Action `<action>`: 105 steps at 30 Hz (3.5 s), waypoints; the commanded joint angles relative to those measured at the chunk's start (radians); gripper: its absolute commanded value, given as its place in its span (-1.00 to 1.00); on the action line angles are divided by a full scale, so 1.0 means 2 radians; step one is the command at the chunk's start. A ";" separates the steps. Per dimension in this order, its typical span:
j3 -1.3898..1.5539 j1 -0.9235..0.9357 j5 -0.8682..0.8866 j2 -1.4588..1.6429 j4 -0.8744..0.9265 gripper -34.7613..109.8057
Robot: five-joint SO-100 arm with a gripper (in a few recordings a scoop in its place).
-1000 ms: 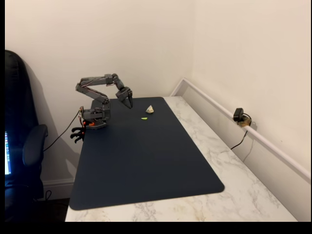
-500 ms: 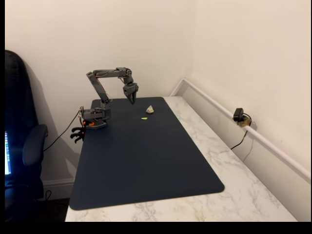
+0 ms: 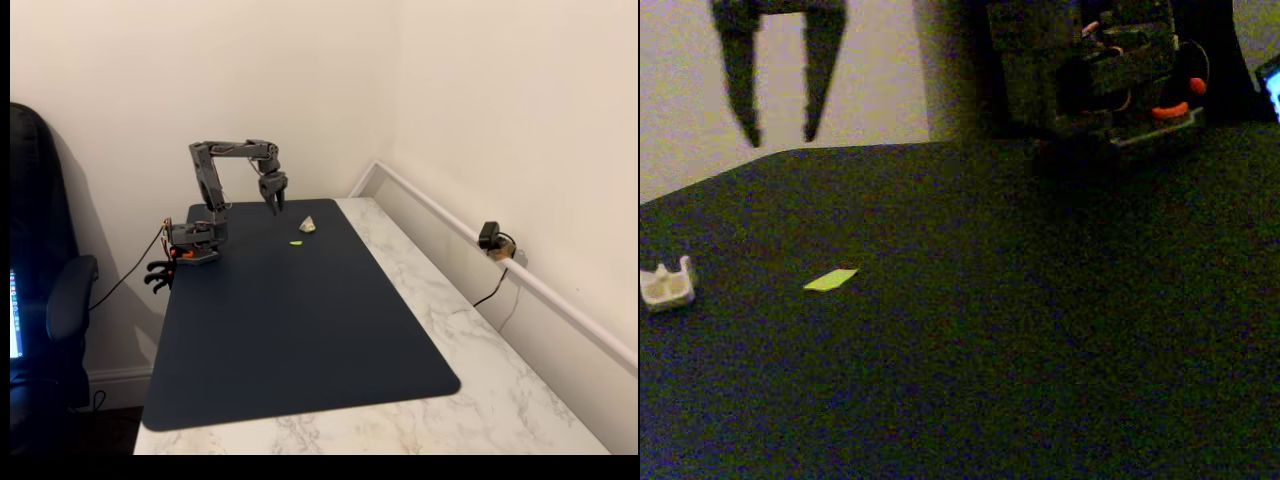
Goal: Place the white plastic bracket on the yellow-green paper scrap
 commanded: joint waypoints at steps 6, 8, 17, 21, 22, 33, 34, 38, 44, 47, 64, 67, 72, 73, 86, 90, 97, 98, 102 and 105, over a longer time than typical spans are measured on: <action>-0.096 0.025 -0.037 -0.065 -0.015 -0.10; -0.114 0.019 -0.041 -0.088 -0.018 -0.04; -0.255 0.006 -0.032 -0.199 0.025 0.04; -0.265 -0.008 -0.031 -0.228 0.011 0.03; -0.265 -0.012 -0.030 -0.234 0.010 0.03; -0.294 -0.041 0.002 -0.293 -0.006 0.03; -0.298 -0.040 0.004 -0.298 -0.006 0.03; -0.318 -0.037 0.005 -0.313 -0.006 0.02; -0.334 -0.035 0.012 -0.330 0.007 0.00; -0.338 -0.033 0.021 -0.340 0.009 -0.03; -0.350 -0.025 0.005 -0.357 0.006 -0.52; -0.355 -0.025 -0.002 -0.351 0.006 -0.52; -0.335 -0.043 -0.018 -0.301 0.008 -0.52; -0.321 -0.047 -0.015 -0.286 0.001 -0.52; -0.157 -0.121 -0.046 -0.097 -0.124 -0.52; -0.077 -0.159 -0.039 -0.042 -0.160 -0.52; 0.041 -0.192 -0.033 0.033 -0.184 -0.52; 0.057 -0.192 -0.033 0.044 -0.185 -0.52; 0.107 -0.190 -0.024 0.087 -0.179 -0.52; 0.140 -0.192 -0.016 0.110 -0.170 -0.52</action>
